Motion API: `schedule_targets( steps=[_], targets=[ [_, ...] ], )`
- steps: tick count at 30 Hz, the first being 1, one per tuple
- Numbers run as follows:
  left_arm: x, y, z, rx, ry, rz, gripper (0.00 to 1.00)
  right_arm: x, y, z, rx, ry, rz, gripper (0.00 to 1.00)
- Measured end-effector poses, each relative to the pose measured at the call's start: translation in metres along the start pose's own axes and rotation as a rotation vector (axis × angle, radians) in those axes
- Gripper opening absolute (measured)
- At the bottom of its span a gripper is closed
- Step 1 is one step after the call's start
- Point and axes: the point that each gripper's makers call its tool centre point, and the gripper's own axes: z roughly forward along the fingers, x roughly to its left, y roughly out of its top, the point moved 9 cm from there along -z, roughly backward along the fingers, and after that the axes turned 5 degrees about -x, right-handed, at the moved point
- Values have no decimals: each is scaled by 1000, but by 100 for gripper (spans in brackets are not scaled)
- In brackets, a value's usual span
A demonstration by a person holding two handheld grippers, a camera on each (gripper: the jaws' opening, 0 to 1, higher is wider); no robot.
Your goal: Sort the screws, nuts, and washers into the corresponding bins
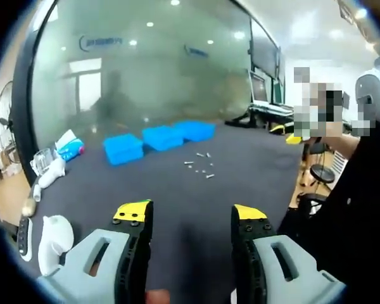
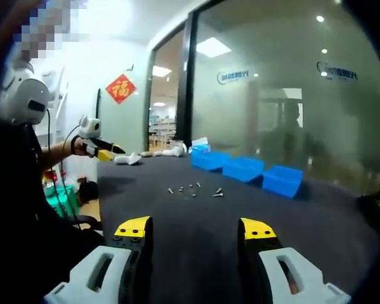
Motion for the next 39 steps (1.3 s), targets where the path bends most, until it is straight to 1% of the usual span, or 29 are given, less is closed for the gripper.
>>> schedule_targets(
  steps=[3,10,23,25,29,33,35,39],
  targets=[
    [-2,-3,3,9,-18,-14,48,0,1,5,3,5,-16,50],
    [2,-4,9,27,-32,-6,48,-2,2,18,27,35,-16,50],
    [7,-1,34,78,-94,22,48,-6,5,56,88,123,-47,49],
    [8,-3,37,102,-107,35,48,-6,6,62,101,144,-54,49],
    [9,-3,41,120,-126,44,48,-8,9,72,137,181,-81,49],
    [8,0,45,128,-138,53,48,-10,16,83,172,230,-108,48],
    [8,1,46,133,-142,60,48,-9,18,89,189,260,-109,48],
    [9,4,48,123,-141,63,48,-7,21,102,222,296,-136,44]
  ],
)
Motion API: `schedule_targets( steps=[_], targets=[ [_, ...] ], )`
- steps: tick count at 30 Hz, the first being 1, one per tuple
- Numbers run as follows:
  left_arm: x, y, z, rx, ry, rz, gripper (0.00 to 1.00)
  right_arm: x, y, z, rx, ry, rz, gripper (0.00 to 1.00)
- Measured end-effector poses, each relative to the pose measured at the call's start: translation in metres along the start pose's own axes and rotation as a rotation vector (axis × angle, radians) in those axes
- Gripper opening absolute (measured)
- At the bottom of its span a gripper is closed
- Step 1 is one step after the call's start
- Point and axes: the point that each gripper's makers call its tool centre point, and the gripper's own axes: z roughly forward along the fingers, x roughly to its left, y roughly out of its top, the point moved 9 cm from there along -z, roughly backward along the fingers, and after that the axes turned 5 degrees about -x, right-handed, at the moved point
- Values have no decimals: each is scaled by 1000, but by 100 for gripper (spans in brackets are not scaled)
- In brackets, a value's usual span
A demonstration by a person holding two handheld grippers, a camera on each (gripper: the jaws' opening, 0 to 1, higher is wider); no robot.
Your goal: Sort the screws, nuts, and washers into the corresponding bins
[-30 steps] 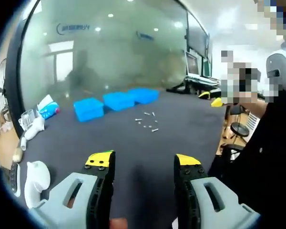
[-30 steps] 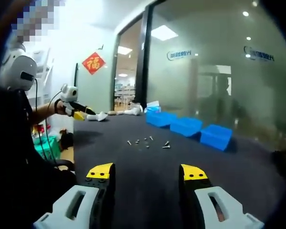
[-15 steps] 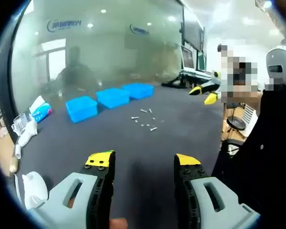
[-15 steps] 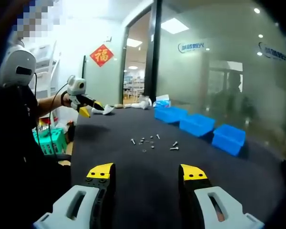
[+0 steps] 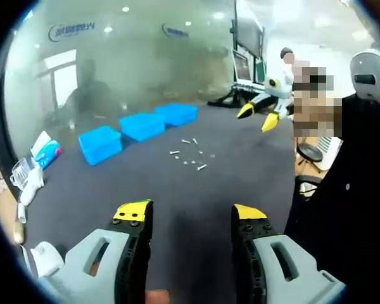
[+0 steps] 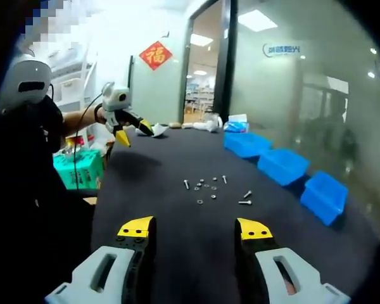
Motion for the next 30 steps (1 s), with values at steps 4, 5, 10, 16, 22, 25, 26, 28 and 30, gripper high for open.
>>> schedule_targets(
  steps=[4,5,10,16,22,25,26,28,30],
  targets=[
    [1,0,0,1,-3,7,48,-2,4,12,36,45,-4,40],
    [1,0,0,-1,-4,4,48,-3,6,15,43,52,-12,40],
    [0,-2,0,-2,-11,-4,48,-8,13,38,65,86,-40,36],
    [0,-6,-2,-5,-17,-14,48,-1,22,75,114,167,-85,30],
    [0,-9,-5,-2,-15,-20,48,4,24,110,191,247,-105,26],
    [1,-11,-5,5,-14,-20,48,7,26,129,207,274,-112,24],
    [1,-11,-6,5,-15,-19,48,8,26,132,210,281,-112,23],
    [2,-12,-6,4,-16,-20,48,9,26,141,227,296,-115,20],
    [3,-13,-7,3,-12,-23,48,10,26,149,239,306,-121,19]
  ],
)
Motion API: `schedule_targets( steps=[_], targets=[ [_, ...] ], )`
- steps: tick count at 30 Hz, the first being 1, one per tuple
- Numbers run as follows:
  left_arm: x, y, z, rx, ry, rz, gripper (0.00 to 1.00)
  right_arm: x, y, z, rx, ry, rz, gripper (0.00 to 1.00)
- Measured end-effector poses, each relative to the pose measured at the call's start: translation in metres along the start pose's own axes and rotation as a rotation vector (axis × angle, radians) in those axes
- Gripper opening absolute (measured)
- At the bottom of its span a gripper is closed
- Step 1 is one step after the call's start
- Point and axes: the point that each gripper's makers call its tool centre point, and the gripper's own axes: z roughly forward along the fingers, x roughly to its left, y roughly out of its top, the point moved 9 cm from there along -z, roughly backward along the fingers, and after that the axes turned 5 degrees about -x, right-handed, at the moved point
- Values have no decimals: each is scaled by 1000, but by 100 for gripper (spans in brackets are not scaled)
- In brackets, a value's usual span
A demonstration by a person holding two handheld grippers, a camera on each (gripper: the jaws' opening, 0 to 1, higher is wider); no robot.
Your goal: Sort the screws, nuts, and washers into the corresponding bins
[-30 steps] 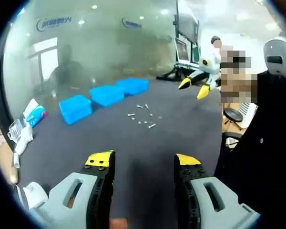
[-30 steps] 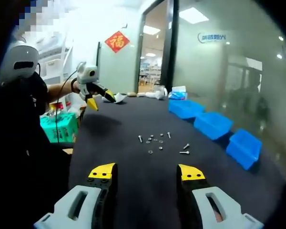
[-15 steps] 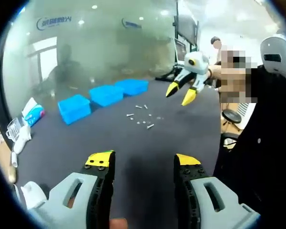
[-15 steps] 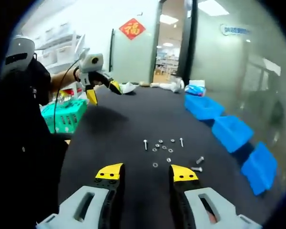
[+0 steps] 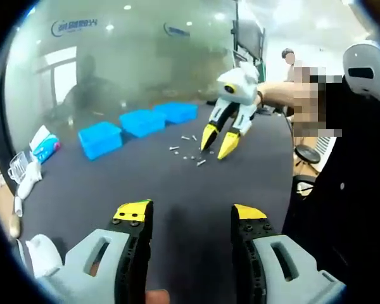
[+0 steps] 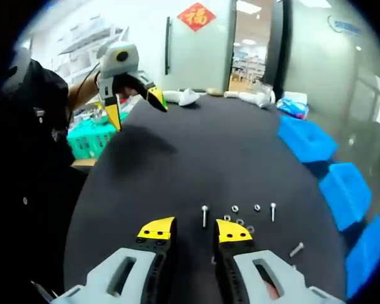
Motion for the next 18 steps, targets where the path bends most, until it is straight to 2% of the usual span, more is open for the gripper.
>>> schedule_targets(
  steps=[7,13,18],
  targets=[
    [1,-6,-1,4,6,-12,48,-6,0,14,39,23,-8,13],
    [2,-9,-3,3,11,-18,48,-11,-5,17,51,29,22,10],
    [2,-10,-3,-1,13,-20,48,-13,-6,16,50,14,36,2]
  ],
)
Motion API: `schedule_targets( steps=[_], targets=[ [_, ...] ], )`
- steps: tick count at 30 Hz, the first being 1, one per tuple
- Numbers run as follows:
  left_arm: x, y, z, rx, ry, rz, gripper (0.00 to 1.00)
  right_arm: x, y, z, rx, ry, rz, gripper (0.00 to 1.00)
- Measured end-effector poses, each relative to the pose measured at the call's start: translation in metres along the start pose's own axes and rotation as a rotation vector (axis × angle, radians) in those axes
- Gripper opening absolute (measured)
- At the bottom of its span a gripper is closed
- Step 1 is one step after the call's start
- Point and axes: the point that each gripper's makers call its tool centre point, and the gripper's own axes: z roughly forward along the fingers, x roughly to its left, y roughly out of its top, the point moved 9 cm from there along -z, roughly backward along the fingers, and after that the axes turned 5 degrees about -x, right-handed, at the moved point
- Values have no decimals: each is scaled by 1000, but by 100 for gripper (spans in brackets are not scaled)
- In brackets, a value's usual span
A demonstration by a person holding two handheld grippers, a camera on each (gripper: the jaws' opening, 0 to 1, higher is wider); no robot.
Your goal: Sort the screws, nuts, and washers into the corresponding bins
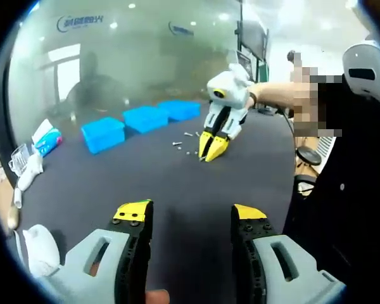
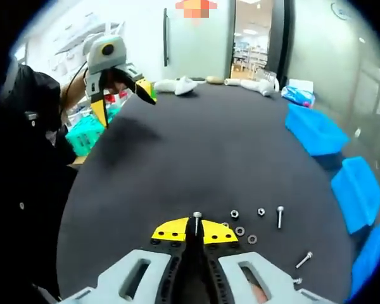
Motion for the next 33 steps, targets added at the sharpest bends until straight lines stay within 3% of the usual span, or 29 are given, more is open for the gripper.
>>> schedule_targets(
  steps=[8,12,18,26,33],
  targets=[
    [-1,1,-1,-23,9,-5,48,4,-1,-4,-16,-28,4,1],
    [-1,1,-2,-33,18,-10,48,8,0,-14,-86,-60,34,1],
    [2,1,-7,-73,53,-16,48,15,-6,-46,-223,-155,87,1],
    [1,5,-8,-110,70,-22,47,28,-29,-105,-408,-328,191,1],
    [2,10,-7,-117,81,-13,47,43,-58,-143,-459,-444,231,1]
  ],
)
